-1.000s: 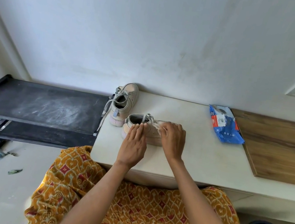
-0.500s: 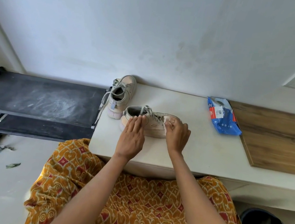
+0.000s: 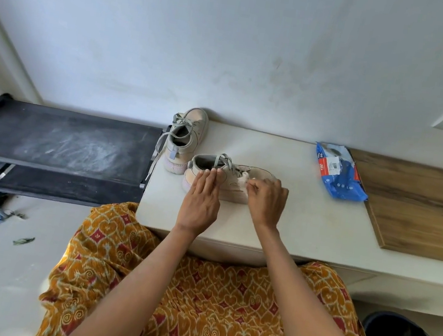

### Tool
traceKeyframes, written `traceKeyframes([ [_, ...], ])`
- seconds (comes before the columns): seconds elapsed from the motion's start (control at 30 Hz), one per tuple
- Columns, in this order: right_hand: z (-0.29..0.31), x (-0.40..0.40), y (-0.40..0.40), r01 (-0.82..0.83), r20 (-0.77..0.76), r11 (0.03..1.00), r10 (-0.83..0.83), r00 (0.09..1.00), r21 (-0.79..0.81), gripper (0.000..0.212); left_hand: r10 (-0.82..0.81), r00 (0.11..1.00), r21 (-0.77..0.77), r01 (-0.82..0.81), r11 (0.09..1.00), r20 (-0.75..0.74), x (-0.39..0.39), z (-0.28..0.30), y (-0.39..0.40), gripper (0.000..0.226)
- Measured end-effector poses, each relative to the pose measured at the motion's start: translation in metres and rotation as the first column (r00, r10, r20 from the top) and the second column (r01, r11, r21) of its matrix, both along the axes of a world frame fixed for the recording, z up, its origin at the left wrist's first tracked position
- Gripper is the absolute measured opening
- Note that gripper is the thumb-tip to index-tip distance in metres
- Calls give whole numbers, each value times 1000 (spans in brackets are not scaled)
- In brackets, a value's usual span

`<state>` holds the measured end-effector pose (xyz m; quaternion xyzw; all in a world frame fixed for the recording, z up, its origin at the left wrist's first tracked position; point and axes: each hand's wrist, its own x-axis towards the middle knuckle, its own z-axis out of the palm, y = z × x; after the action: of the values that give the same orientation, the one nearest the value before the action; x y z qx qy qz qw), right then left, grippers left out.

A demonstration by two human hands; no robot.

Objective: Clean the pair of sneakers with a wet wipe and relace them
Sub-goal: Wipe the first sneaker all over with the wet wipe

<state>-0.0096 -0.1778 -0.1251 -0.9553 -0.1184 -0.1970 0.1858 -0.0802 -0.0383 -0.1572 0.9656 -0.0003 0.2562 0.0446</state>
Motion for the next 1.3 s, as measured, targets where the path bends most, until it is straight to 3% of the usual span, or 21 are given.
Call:
traceKeyframes([
  [0.13, -4, -19, 23, -176, 115, 984, 177, 977, -20, 21, -5, 1000, 0, 5, 1000, -17, 1, -1, 1, 55],
  [0.27, -11, -10, 1, -44, 31, 997, 42, 999, 57, 6, -18, 999, -8, 18, 1000, -27, 1, -1, 4, 57],
  [0.4, -2, -4, 5, 17, -86, 999, -15, 996, 27, 7, -5, 1000, -23, 4, 1000, -28, 2, 1, 1, 58],
  [0.53, 15, -15, 43, -114, 39, 989, 111, 993, 96, 8, -7, 1000, -20, 7, 1000, -17, 2, 1, 0, 55],
  [0.63, 10, -14, 39, -140, 81, 990, 137, 987, 26, 8, -17, 1000, -6, 17, 1000, -14, 1, 1, 3, 56],
  [0.8, -10, -2, -14, 24, -53, 1000, -25, 998, -19, 4, -17, 1000, 2, 17, 1000, -18, 0, 2, 3, 58],
  [1.0, 11, -4, 15, 66, -204, 998, -67, 977, -11, 16, 1, 999, -18, -2, 1000, -35, 0, 2, -1, 59],
  [1.2, 22, -23, 59, -12, -92, 982, 30, 995, 188, 16, -15, 998, -10, 15, 1000, -60, 0, 1, 3, 58],
  [1.3, 14, -25, 55, -55, -23, 985, 59, 998, 161, 9, -20, 998, 21, 21, 1000, -61, -1, 2, 5, 58],
])
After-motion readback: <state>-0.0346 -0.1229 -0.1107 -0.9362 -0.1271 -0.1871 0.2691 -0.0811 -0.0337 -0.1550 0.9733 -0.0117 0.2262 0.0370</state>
